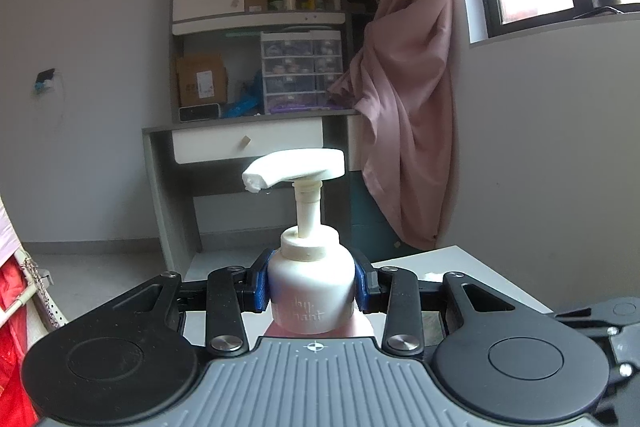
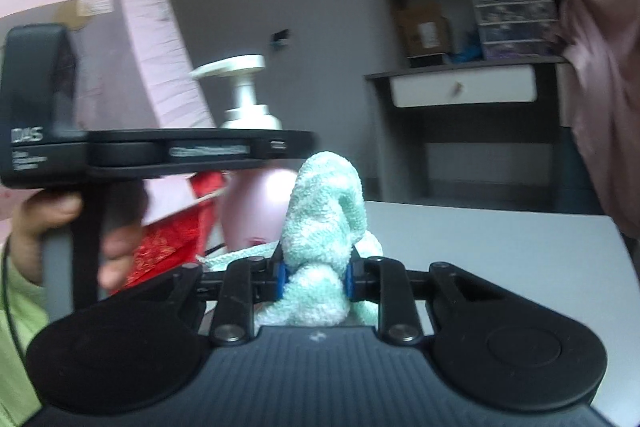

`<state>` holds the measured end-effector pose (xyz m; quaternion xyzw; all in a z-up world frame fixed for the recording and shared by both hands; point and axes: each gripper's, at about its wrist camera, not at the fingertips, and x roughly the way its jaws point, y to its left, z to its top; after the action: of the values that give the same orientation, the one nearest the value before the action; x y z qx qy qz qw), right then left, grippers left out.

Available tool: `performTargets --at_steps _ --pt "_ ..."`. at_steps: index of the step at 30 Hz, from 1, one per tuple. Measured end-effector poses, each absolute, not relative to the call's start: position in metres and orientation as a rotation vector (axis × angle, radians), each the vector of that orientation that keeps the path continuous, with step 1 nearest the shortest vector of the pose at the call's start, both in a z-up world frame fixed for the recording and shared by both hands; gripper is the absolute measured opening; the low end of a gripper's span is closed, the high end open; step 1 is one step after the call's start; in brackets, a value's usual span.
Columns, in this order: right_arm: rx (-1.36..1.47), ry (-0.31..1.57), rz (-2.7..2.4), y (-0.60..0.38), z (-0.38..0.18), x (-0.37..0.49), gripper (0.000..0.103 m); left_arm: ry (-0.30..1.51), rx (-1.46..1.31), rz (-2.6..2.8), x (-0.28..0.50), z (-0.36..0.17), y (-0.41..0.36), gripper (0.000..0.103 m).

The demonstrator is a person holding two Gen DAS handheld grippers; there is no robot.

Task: Clean container
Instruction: 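Lift the towel with the right gripper toward the pink lotion bottle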

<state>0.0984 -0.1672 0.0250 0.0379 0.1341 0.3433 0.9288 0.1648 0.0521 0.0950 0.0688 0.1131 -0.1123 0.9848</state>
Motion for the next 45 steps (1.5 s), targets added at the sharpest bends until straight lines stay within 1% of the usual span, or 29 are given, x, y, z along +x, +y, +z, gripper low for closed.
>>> performTargets --at_steps 6,9,11,15,18,22,26,30,41,45 --pt "0.104 0.25 0.733 -0.16 0.032 0.095 0.025 0.228 0.117 -0.233 0.162 0.093 0.06 0.038" --pt "0.073 0.287 0.733 -0.153 0.025 0.098 0.025 0.228 0.116 -0.234 0.161 0.092 0.062 0.038" --pt "0.049 0.316 0.722 -0.147 0.019 0.1 0.025 0.224 0.114 -0.213 0.151 0.085 0.036 0.038" --pt "0.019 0.376 0.699 -0.139 0.008 0.105 0.025 0.223 0.115 -0.21 0.15 0.083 0.033 0.038" --pt "0.008 0.422 0.69 -0.135 0.001 0.109 0.025 0.218 0.104 -0.198 0.146 0.087 0.016 0.038" --pt "-0.016 0.484 0.682 -0.129 -0.009 0.113 0.025 0.22 0.105 -0.211 0.15 0.087 0.034 0.038" --pt "-0.031 0.515 0.666 -0.126 -0.014 0.115 0.025 0.218 0.108 -0.21 0.15 0.085 0.031 0.038" --pt "-0.032 0.491 0.676 -0.124 -0.008 0.108 0.025 0.224 0.118 -0.211 0.151 0.082 0.032 0.038" --pt "0.024 0.329 0.697 -0.126 0.023 0.087 0.025 0.222 0.118 -0.218 0.151 0.08 0.048 0.038" --pt "0.03 0.307 0.707 -0.123 0.027 0.086 0.025 0.22 0.12 -0.22 0.151 0.082 0.05 0.038"
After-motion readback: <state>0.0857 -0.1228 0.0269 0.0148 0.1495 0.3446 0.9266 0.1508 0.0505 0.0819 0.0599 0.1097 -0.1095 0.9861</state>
